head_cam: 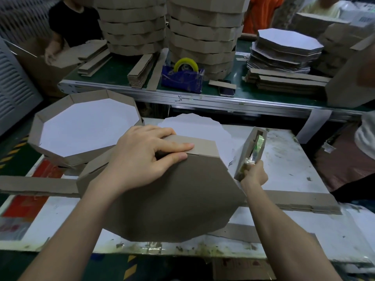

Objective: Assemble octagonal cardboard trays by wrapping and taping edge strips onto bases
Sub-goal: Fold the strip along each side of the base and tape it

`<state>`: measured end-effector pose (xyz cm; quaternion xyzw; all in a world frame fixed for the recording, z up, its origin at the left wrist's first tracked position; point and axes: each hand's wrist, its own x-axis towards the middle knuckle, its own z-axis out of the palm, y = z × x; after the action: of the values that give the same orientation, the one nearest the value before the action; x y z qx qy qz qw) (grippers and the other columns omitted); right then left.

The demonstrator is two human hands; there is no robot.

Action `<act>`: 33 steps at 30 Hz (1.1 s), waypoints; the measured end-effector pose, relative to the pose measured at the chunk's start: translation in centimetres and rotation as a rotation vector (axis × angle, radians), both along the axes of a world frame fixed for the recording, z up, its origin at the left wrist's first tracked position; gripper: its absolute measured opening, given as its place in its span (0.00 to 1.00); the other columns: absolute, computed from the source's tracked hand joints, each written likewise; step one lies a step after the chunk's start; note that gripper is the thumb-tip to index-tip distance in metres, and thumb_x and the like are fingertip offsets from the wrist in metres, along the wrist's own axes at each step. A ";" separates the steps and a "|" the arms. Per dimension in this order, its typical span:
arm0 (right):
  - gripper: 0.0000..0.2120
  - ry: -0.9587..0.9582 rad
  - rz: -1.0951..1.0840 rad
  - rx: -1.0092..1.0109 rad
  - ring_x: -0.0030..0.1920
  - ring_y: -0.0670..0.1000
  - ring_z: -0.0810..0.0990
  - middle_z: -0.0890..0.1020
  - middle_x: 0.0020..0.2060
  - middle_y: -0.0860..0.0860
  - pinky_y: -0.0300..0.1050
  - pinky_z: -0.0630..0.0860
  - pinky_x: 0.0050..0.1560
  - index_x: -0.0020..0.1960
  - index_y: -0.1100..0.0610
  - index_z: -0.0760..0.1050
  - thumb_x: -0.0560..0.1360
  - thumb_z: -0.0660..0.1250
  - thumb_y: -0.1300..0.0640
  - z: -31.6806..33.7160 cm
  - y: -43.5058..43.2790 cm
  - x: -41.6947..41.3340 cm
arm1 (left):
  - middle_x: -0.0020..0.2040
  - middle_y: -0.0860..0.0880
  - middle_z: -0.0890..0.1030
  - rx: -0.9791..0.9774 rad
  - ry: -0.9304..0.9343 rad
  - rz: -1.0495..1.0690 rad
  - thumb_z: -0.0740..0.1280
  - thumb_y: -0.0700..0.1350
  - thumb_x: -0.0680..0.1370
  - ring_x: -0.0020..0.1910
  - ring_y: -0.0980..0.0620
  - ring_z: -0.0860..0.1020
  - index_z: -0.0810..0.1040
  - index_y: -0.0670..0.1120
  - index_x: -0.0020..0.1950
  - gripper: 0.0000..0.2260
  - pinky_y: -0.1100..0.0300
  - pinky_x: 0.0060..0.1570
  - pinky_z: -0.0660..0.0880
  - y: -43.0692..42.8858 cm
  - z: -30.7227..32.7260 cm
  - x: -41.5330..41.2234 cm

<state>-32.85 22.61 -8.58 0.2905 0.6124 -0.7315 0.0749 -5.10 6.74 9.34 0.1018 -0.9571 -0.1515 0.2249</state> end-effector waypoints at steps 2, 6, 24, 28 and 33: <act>0.10 0.019 0.034 0.037 0.45 0.53 0.76 0.80 0.41 0.52 0.50 0.75 0.46 0.39 0.56 0.76 0.77 0.63 0.53 -0.8 0.7 1.0 | 0.53 0.54 0.83 0.000 0.002 -0.005 0.57 0.63 0.76 0.54 0.51 0.78 0.78 0.67 0.58 0.15 0.52 0.49 0.73 0.0 0.0 0.0; 0.07 0.096 0.134 0.166 0.62 0.53 0.77 0.79 0.64 0.53 0.47 0.73 0.64 0.48 0.63 0.78 0.79 0.67 0.58 -2.9 2.2 2.0 | 0.56 0.55 0.82 0.009 -0.013 -0.010 0.56 0.65 0.76 0.56 0.52 0.77 0.77 0.68 0.58 0.16 0.55 0.51 0.71 0.0 0.0 0.0; 0.09 0.325 0.305 0.342 0.37 0.43 0.77 0.79 0.37 0.45 0.34 0.74 0.37 0.55 0.61 0.81 0.80 0.68 0.57 1.7 -0.1 3.4 | 0.58 0.52 0.82 0.019 -0.007 -0.013 0.56 0.62 0.77 0.56 0.49 0.77 0.74 0.66 0.62 0.16 0.51 0.50 0.73 -1.9 -1.0 1.6; 0.16 0.486 0.559 0.317 0.35 0.42 0.79 0.83 0.36 0.49 0.37 0.74 0.35 0.66 0.57 0.78 0.80 0.67 0.55 8.1 -3.2 6.5 | 0.60 0.50 0.81 0.080 0.008 0.010 0.56 0.62 0.76 0.58 0.48 0.77 0.74 0.65 0.62 0.17 0.52 0.52 0.71 -3.2 -1.7 2.9; 0.27 0.605 0.788 0.262 0.25 0.41 0.69 0.85 0.32 0.47 0.33 0.70 0.27 0.75 0.46 0.66 0.79 0.69 0.56 15.6 -5.3 10.8 | 0.63 0.52 0.78 0.062 -0.050 -0.076 0.55 0.60 0.78 0.61 0.50 0.73 0.70 0.65 0.68 0.19 0.51 0.56 0.68 -4.0 -1.8 4.1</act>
<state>-22.04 17.28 7.05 -0.1801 0.7561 -0.6161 0.1273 -1.01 2.70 7.50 0.0760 -0.9605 -0.1868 0.1918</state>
